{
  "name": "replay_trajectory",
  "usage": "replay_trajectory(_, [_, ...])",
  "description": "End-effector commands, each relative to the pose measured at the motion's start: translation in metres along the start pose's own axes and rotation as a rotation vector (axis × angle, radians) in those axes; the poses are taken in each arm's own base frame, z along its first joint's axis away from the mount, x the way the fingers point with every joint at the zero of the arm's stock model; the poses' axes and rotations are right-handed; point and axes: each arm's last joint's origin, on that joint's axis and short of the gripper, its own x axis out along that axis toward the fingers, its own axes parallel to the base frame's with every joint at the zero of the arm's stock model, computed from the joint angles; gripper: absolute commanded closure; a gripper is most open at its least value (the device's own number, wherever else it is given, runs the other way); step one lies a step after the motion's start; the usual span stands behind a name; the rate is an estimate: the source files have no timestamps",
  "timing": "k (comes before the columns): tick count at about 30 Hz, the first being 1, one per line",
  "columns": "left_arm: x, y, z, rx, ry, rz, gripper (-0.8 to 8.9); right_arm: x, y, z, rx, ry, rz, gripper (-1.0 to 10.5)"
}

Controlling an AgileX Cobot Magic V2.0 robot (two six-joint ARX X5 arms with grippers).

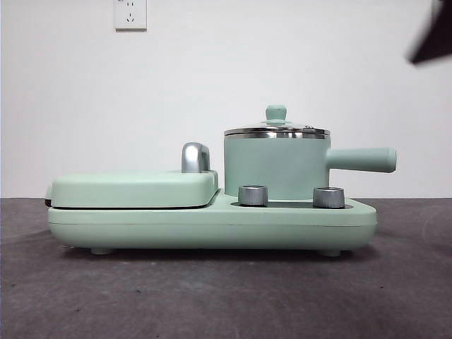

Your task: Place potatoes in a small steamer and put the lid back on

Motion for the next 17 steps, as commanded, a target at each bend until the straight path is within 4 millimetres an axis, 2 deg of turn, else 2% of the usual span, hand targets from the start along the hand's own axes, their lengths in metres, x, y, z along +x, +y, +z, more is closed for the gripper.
replay_trajectory(1, [0.002,0.001,-0.005,0.000,0.007,-0.001,7.94,-0.013,-0.006,-0.033,-0.009,-0.044,-0.080,9.3])
replay_trajectory(5, [0.002,0.001,-0.005,0.000,0.007,-0.001,7.94,-0.023,-0.015,-0.069,0.017,-0.124,-0.206,9.3])
replay_trajectory(10, [0.002,0.001,-0.005,0.000,0.007,-0.001,7.94,-0.019,-0.020,-0.100,0.037,-0.198,-0.292,9.3])
replay_trajectory(17, [0.002,0.001,-0.005,0.000,0.007,-0.001,7.94,-0.023,-0.020,-0.100,0.074,-0.221,-0.283,9.3])
